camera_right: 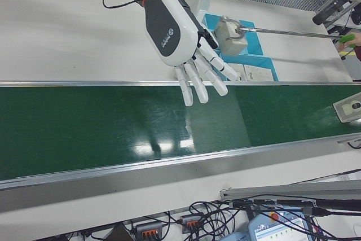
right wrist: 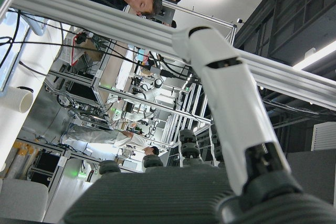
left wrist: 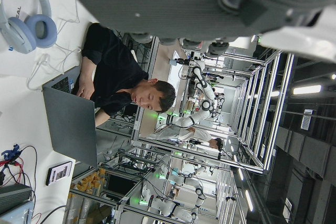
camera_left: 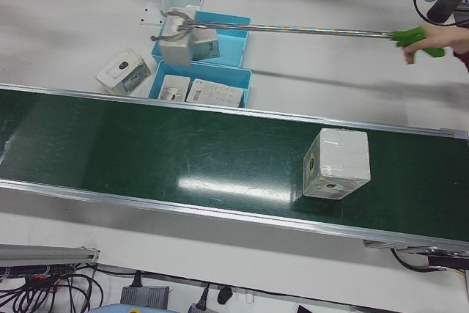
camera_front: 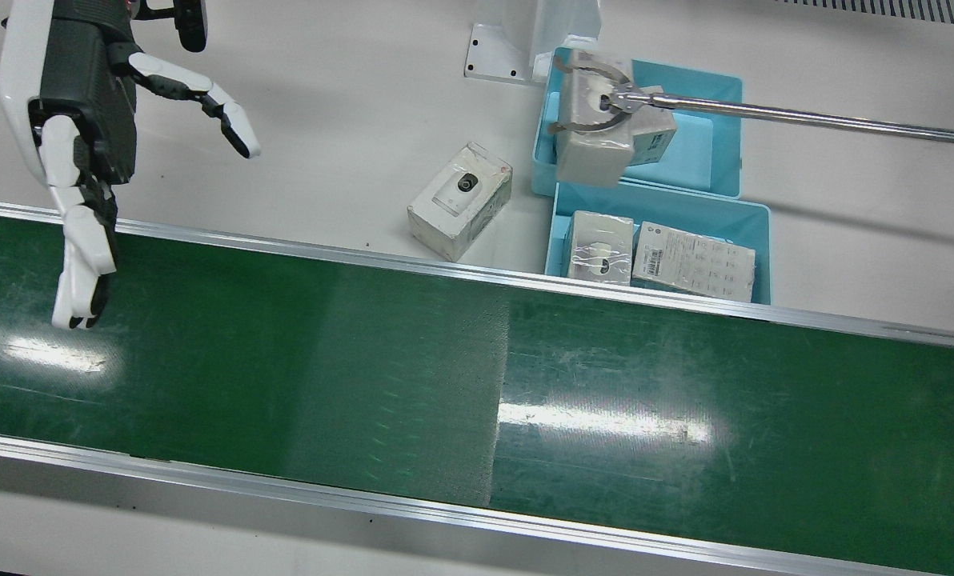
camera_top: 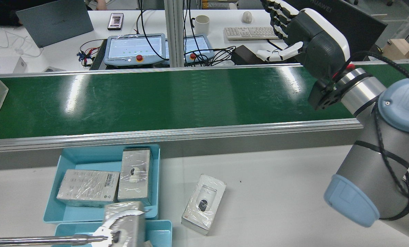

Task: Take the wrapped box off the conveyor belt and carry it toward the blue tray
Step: 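Move the right hand over the belt end to meet incoming boxes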

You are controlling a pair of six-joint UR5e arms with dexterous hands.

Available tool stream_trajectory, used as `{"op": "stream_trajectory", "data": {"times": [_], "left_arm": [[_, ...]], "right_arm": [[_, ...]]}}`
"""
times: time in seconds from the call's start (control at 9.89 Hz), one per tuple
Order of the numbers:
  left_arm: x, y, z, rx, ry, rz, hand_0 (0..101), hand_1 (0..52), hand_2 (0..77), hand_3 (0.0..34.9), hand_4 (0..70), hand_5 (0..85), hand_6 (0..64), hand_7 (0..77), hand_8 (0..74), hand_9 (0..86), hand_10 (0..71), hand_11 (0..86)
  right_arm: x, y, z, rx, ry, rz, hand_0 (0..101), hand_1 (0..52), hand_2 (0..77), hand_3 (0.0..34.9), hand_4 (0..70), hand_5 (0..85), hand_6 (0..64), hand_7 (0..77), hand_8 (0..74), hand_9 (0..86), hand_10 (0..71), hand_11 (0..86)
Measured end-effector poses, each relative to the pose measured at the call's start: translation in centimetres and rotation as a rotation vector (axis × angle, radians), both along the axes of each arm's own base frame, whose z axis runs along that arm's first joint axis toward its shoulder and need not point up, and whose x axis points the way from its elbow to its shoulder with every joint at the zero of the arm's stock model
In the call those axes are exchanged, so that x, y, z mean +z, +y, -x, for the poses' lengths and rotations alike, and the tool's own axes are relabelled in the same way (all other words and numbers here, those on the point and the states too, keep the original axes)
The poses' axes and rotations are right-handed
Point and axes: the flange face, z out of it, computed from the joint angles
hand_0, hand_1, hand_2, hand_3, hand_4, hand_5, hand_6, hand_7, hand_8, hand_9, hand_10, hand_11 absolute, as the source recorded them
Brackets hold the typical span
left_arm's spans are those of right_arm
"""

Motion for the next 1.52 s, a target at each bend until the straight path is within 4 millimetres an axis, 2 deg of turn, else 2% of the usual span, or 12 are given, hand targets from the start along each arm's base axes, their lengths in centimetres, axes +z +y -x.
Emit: {"op": "stream_trajectory", "data": {"times": [0.1,0.2,0.3,0.4,0.51,0.61,1.01,1.11,1.21,1.31,1.42,1.52], "left_arm": [[0.0,0.0,0.0,0.000,0.000,0.000,0,0.0,0.5,0.0,0.0,1.1,0.0,0.0,0.0,0.0,0.5,0.0],[0.0,0.0,0.0,0.000,0.000,0.000,0,0.0,0.5,0.0,0.0,1.1,0.0,0.0,0.0,0.0,0.5,0.0],[0.0,0.0,0.0,0.000,0.000,0.000,0,0.0,0.5,0.0,0.0,1.1,0.0,0.0,0.0,0.0,0.5,0.0],[0.0,0.0,0.0,0.000,0.000,0.000,0,0.0,0.5,0.0,0.0,1.1,0.0,0.0,0.0,0.0,0.5,0.0],[0.0,0.0,0.0,0.000,0.000,0.000,0,0.0,0.5,0.0,0.0,1.1,0.0,0.0,0.0,0.0,0.0,0.0],[0.0,0.0,0.0,0.000,0.000,0.000,0,0.0,0.5,0.0,0.0,1.1,0.0,0.0,0.0,0.0,0.0,0.0],[0.0,0.0,0.0,0.000,0.000,0.000,0,0.0,0.5,0.0,0.0,1.1,0.0,0.0,0.0,0.0,0.0,0.0],[0.0,0.0,0.0,0.000,0.000,0.000,0,0.0,0.5,0.0,0.0,1.1,0.0,0.0,0.0,0.0,0.0,0.0],[0.0,0.0,0.0,0.000,0.000,0.000,0,0.0,0.5,0.0,0.0,1.1,0.0,0.0,0.0,0.0,0.5,0.0],[0.0,0.0,0.0,0.000,0.000,0.000,0,0.0,0.5,0.0,0.0,1.1,0.0,0.0,0.0,0.0,0.5,0.0],[0.0,0.0,0.0,0.000,0.000,0.000,0,0.0,0.5,0.0,0.0,1.1,0.0,0.0,0.0,0.0,0.0,0.0],[0.0,0.0,0.0,0.000,0.000,0.000,0,0.0,0.5,0.0,0.0,1.1,0.0,0.5,0.0,0.0,0.0,0.0]], "right_arm": [[0.2,-0.5,-1.6,0.027,-0.003,0.009,55,27.8,28.9,16.1,2.2,12.5,0.0,0.5,0.0,1.6,0.0,2.2],[0.8,-0.7,-2.5,0.040,-0.007,0.023,58,30.0,30.5,26.5,0.0,8.7,0.0,1.1,0.0,1.6,0.0,1.6],[1.6,-1.0,-2.9,0.044,-0.017,0.041,54,19.6,25.1,28.3,0.0,2.7,0.0,0.0,0.0,1.6,0.0,1.6],[1.9,-1.1,-3.0,0.043,-0.028,0.048,54,19.6,25.1,28.3,0.0,2.7,0.0,0.0,0.0,1.6,0.0,1.6],[2.1,-1.1,-2.9,0.039,-0.036,0.050,47,12.5,9.3,28.6,0.0,2.7,0.0,0.0,0.0,1.6,0.0,1.6],[2.0,-1.1,-2.4,0.028,-0.046,0.048,47,12.5,9.3,28.6,0.0,2.7,0.0,0.0,0.0,1.6,0.0,1.6],[-0.5,-1.0,-1.7,0.002,-0.085,-0.003,43,10.9,12.0,9.7,0.0,5.5,0.0,0.5,1.1,1.6,0.0,1.1],[-0.6,-0.9,-1.7,-0.001,-0.088,-0.006,43,10.9,12.0,9.7,0.0,5.5,0.0,0.5,1.1,1.6,0.0,1.1],[-0.6,-0.9,-1.5,-0.005,-0.089,-0.008,43,10.9,14.7,13.8,0.0,5.5,0.0,0.0,1.1,1.6,0.5,1.1],[-0.6,-0.8,-1.2,-0.010,-0.090,-0.009,41,17.5,20.7,16.6,0.0,6.5,0.0,0.5,2.7,1.6,0.5,2.7],[-0.7,-0.8,-1.0,-0.014,-0.091,-0.011,41,17.5,20.7,16.6,0.0,6.5,0.0,0.5,2.7,1.6,0.5,2.7],[-0.6,-0.9,-0.8,-0.016,-0.089,-0.008,41,16.4,42.0,17.5,0.0,4.9,0.0,0.0,2.7,1.6,0.0,2.7]]}}
